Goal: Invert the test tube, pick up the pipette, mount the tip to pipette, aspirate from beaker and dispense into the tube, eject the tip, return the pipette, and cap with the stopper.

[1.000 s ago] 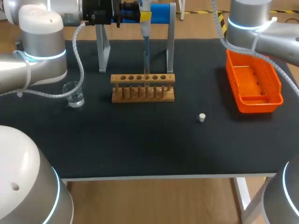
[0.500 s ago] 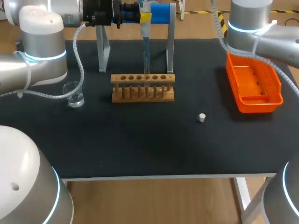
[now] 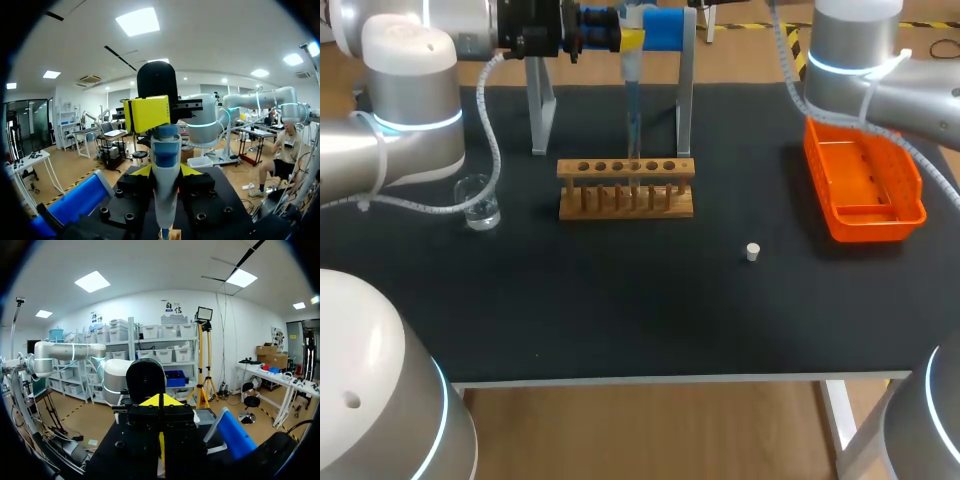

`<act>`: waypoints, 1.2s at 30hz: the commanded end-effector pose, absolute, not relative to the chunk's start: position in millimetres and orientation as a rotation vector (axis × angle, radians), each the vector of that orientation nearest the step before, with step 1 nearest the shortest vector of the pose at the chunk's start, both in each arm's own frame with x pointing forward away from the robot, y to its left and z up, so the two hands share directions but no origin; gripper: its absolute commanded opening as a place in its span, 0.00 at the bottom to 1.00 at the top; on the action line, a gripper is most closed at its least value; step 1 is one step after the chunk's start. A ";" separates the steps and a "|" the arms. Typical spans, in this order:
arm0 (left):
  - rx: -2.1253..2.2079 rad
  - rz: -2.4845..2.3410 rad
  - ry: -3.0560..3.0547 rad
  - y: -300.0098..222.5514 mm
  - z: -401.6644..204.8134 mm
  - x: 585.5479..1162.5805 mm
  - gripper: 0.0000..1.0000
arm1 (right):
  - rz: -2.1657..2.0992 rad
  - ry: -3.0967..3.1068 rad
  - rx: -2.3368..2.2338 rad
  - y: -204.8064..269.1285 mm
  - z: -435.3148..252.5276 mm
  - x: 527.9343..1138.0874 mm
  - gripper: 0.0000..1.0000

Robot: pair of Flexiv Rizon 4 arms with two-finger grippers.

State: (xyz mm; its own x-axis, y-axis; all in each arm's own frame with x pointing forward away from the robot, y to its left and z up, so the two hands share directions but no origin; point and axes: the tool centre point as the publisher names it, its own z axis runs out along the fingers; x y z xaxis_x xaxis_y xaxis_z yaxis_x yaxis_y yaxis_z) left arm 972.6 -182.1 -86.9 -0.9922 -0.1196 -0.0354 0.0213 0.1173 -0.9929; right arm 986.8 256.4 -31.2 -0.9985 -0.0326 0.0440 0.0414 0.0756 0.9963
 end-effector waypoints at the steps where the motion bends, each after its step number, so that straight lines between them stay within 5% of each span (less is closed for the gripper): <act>1: -0.102 -2.015 2.266 -182.3 -82.2 973.8 0.00 | -2.127 -2.273 0.028 249.1 -19.3 981.1 0.42; 2: -0.102 -2.015 2.266 -182.3 -82.2 973.8 0.00 | -2.139 -2.276 0.043 246.7 -15.2 978.7 0.91; 3: -0.102 -2.015 2.266 -182.3 -82.2 973.8 0.00 | -2.149 -2.277 0.062 244.5 -11.5 976.4 1.00; 14: -0.102 -2.015 2.266 -182.3 -82.2 973.8 0.00 | -2.152 -2.357 0.176 199.3 -13.8 945.2 1.00; 27: -0.102 -2.015 2.266 -182.3 -82.2 973.8 0.00 | -2.065 -2.341 -0.007 140.3 -113.0 946.9 1.00; 36: -0.102 -2.015 2.266 -182.3 -82.2 973.8 0.00 | -1.988 -2.407 0.124 147.4 -167.2 950.4 1.00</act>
